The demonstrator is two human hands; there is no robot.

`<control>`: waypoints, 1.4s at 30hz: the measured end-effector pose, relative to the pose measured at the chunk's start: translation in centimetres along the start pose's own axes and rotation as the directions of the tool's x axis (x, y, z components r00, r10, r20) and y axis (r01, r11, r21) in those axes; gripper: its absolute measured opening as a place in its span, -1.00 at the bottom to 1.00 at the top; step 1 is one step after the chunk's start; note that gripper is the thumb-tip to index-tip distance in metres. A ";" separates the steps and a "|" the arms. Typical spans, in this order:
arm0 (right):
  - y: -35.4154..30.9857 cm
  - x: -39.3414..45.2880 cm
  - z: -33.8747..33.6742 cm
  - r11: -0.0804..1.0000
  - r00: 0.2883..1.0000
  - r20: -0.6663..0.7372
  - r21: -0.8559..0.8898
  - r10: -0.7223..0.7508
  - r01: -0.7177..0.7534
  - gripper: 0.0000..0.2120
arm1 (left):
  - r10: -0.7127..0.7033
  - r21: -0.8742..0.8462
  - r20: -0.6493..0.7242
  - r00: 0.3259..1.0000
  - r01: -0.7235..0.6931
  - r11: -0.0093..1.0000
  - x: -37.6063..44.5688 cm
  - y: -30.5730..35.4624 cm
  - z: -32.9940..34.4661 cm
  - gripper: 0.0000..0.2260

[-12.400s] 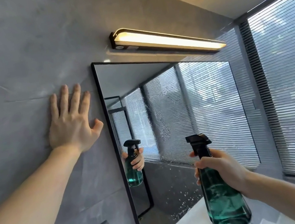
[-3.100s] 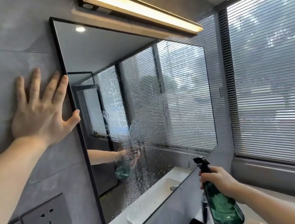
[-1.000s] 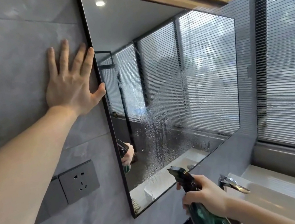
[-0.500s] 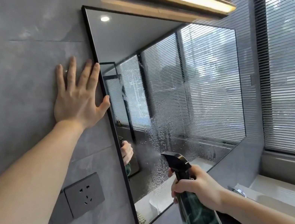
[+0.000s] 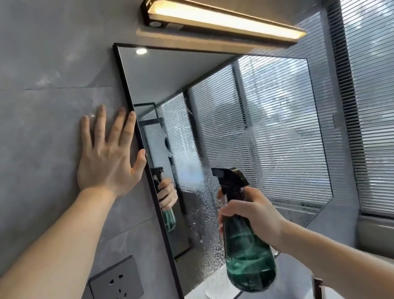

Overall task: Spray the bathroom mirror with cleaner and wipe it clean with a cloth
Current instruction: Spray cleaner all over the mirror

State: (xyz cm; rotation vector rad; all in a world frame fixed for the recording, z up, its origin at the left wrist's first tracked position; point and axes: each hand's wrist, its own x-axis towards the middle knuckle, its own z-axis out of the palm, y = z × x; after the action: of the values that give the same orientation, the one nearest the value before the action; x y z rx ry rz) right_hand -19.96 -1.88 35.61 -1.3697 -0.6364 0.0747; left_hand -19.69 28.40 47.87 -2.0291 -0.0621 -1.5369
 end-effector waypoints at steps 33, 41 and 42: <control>-11.8 5.6 -4.7 0.947 0.938 -0.216 0.115 -0.270 0.299 -0.71 | 0.019 -0.041 -0.039 0.999 -0.020 0.999 0.0 -0.2 -0.1 -0.28; -11.1 5.5 -7.4 0.952 0.920 -0.314 0.115 -0.234 0.282 -0.68 | 0.018 -0.034 -0.032 0.999 -0.019 0.999 0.0 -0.2 0.0 -0.28; -11.2 5.6 -7.6 0.952 0.911 -0.341 0.113 -0.232 0.285 -0.71 | 0.017 -0.034 -0.032 0.999 -0.018 0.999 0.0 -0.2 0.0 -0.28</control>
State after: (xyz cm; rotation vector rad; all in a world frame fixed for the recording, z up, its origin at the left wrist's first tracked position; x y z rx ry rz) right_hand -15.19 -8.87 47.61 -1.0991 -0.5158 -0.3041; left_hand -19.80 28.60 47.94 -2.0260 -0.0055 -1.5691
